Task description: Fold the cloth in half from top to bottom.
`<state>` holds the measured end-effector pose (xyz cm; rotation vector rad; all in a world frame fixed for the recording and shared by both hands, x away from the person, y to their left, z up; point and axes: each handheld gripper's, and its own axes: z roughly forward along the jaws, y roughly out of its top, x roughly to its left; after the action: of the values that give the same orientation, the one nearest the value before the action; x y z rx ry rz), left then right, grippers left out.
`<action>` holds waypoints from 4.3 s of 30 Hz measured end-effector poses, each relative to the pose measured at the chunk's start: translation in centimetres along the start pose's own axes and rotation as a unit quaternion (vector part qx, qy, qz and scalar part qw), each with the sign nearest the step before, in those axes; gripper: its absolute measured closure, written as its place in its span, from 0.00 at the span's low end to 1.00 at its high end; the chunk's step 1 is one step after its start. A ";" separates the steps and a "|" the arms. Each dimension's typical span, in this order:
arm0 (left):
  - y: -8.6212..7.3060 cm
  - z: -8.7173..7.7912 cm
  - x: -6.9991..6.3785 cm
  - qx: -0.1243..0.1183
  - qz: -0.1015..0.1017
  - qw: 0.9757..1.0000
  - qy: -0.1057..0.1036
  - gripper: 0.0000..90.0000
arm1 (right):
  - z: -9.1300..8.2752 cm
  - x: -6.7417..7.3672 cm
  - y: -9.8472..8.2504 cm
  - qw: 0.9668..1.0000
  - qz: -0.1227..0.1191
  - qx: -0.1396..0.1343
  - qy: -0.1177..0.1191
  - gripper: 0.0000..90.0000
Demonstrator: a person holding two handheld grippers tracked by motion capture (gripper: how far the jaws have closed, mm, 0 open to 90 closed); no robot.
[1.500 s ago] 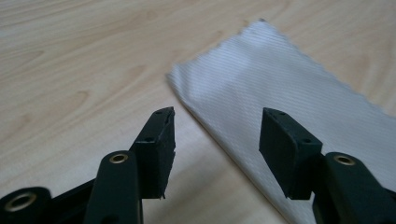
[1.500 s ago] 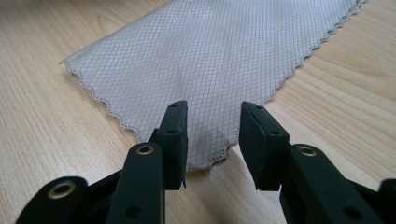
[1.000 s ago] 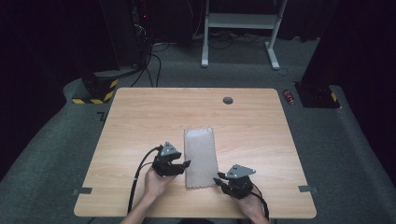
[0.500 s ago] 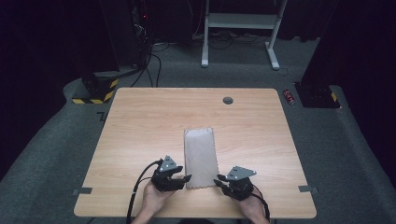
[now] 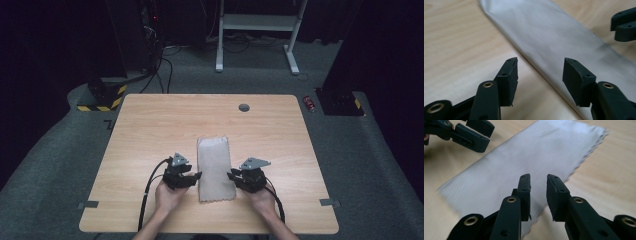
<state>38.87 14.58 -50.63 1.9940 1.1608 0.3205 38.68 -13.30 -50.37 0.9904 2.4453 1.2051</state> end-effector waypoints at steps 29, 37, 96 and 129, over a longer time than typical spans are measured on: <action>6.6 7.1 6.3 0.015 -0.073 0.996 0.049 0.47 | 8.3 -7.6 7.3 0.989 0.112 0.045 -0.083 0.70; 6.6 7.4 6.2 0.011 -0.070 0.996 0.055 0.50 | 9.6 -8.0 7.2 0.987 0.124 0.045 -0.096 0.70; 13.9 3.8 4.5 -0.043 0.000 0.999 -0.013 1.00 | 2.9 -9.5 12.3 0.994 0.080 -0.021 -0.072 0.99; 8.3 2.9 2.2 -0.003 0.044 0.998 -0.052 1.00 | 1.8 -6.1 5.8 0.998 0.065 -0.005 -0.011 0.99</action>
<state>46.81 12.67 -46.74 2.0353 1.0079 0.2628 46.72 -13.78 -47.49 1.1688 2.3884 1.2367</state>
